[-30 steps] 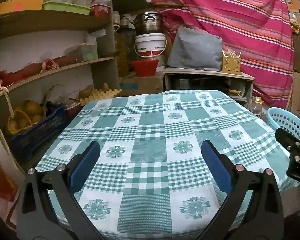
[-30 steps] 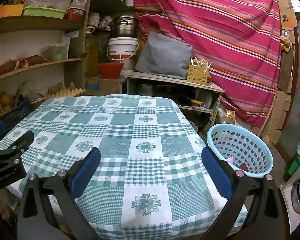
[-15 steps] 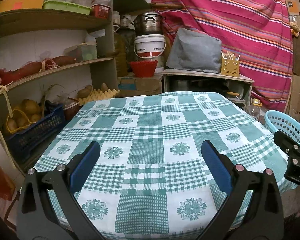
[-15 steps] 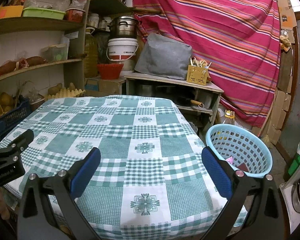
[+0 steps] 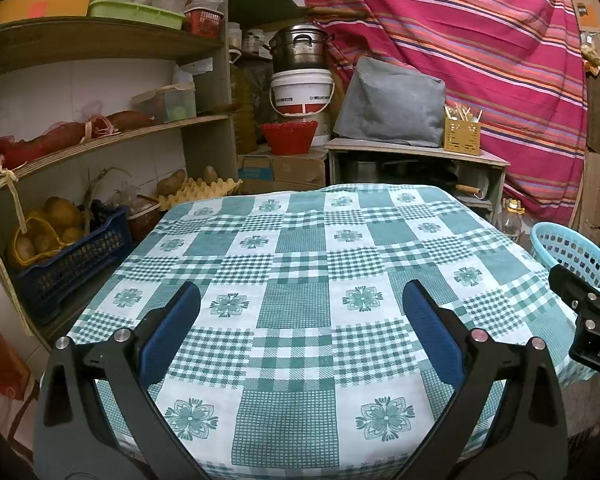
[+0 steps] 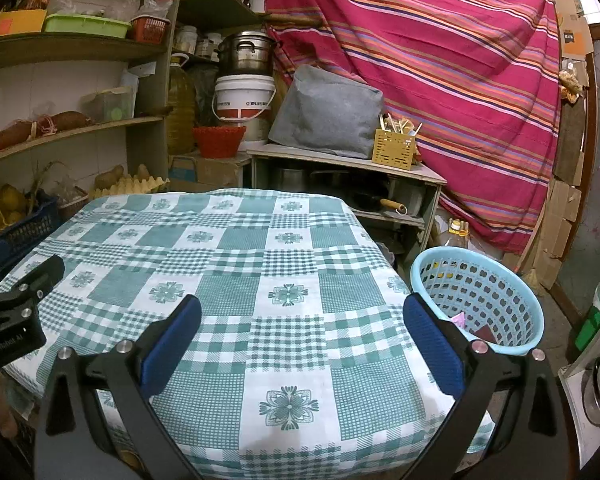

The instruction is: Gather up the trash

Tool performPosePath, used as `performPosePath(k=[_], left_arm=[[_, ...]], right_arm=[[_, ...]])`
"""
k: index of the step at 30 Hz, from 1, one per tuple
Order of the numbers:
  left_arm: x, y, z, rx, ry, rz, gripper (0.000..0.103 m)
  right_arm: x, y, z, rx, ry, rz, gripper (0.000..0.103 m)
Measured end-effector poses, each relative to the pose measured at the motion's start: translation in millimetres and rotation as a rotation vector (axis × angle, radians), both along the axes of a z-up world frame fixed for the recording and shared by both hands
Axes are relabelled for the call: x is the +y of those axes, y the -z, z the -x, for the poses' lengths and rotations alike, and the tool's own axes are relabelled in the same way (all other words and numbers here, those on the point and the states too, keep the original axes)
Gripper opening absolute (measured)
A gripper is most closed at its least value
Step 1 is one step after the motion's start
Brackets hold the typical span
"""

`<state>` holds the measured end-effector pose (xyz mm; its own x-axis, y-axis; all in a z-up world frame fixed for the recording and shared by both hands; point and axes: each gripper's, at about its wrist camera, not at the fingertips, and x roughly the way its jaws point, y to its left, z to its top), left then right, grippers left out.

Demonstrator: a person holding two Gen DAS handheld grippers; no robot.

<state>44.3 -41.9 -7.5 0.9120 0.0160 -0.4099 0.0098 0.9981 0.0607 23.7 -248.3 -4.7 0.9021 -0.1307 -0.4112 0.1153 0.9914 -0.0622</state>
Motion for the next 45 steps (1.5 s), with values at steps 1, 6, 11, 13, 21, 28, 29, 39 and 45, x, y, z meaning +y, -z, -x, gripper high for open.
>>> performPosePath(k=[1, 6, 11, 13, 21, 28, 29, 39, 45], left_arm=[[0.1, 0.0, 0.0, -0.001, 0.0, 0.0, 0.098], [0.2, 0.2, -0.2, 0.0, 0.0, -0.001, 0.098], [1.5, -0.4, 0.2, 0.001, -0.002, -0.001, 0.098], [1.7, -0.5, 0.4, 0.0, -0.004, -0.003, 0.098], [4.5, -1.2, 0.8, -0.007, -0.006, 0.002, 0.098], [7.0, -1.5, 1.0, -0.01, -0.01, 0.003, 0.098], [7.1, -1.7, 1.0, -0.009, -0.01, 0.002, 0.098], [6.5, -2.3, 1.6, -0.01, -0.009, 0.002, 0.098], [7.3, -1.9, 1.2, -0.012, -0.01, -0.002, 0.098]], right_arm=[[-0.1, 0.0, 0.0, 0.0, -0.001, -0.001, 0.098], [-0.9, -0.1, 0.2, 0.002, 0.0, 0.0, 0.098], [-1.0, 0.2, 0.0, 0.001, 0.001, 0.001, 0.098], [-1.7, 0.0, 0.3, 0.001, 0.002, 0.002, 0.098], [-1.3, 0.0, 0.1, 0.003, 0.001, 0.001, 0.098], [-0.9, 0.3, 0.2, 0.004, 0.001, 0.0, 0.098], [-0.6, 0.3, 0.2, 0.004, 0.001, 0.0, 0.098], [-1.7, 2.4, 0.1, 0.011, 0.002, 0.0, 0.098], [-1.8, 2.5, -0.1, 0.01, 0.003, 0.0, 0.098]])
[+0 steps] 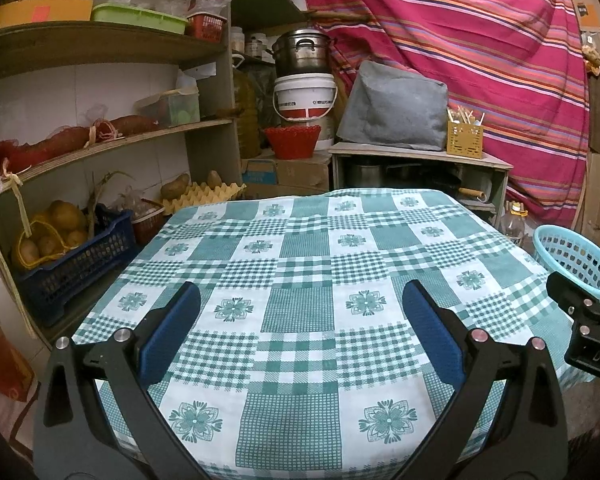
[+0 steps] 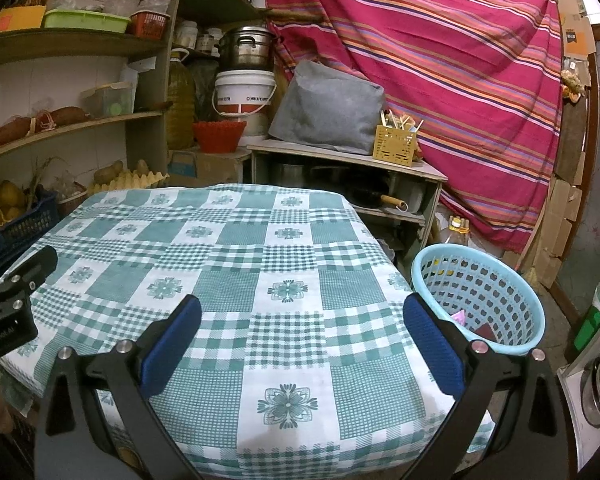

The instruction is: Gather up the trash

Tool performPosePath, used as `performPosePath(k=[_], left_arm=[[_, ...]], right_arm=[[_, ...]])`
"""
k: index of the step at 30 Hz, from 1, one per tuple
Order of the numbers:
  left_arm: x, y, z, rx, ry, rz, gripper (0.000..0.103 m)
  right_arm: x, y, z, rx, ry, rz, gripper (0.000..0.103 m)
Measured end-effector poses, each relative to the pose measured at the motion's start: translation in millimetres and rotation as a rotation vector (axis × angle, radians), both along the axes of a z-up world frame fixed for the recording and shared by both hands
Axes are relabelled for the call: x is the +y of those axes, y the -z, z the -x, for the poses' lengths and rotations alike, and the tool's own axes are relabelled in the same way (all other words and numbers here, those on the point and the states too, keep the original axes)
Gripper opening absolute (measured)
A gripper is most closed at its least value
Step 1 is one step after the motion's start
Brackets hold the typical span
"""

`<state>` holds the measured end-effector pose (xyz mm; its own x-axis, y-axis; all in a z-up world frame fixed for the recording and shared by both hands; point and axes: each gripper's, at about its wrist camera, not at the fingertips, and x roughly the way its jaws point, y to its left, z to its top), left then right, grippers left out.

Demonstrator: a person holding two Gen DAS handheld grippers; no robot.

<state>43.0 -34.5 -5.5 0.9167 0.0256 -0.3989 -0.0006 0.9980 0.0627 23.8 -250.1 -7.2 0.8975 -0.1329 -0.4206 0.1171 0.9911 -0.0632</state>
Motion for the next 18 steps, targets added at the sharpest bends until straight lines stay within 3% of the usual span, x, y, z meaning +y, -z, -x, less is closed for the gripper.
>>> performPosePath(k=[18], left_arm=[[-0.8, -7.9, 0.7, 0.003, 0.001, 0.018, 0.098]], right_arm=[[-1.5, 0.1, -0.6, -0.001, 0.002, 0.0, 0.098]])
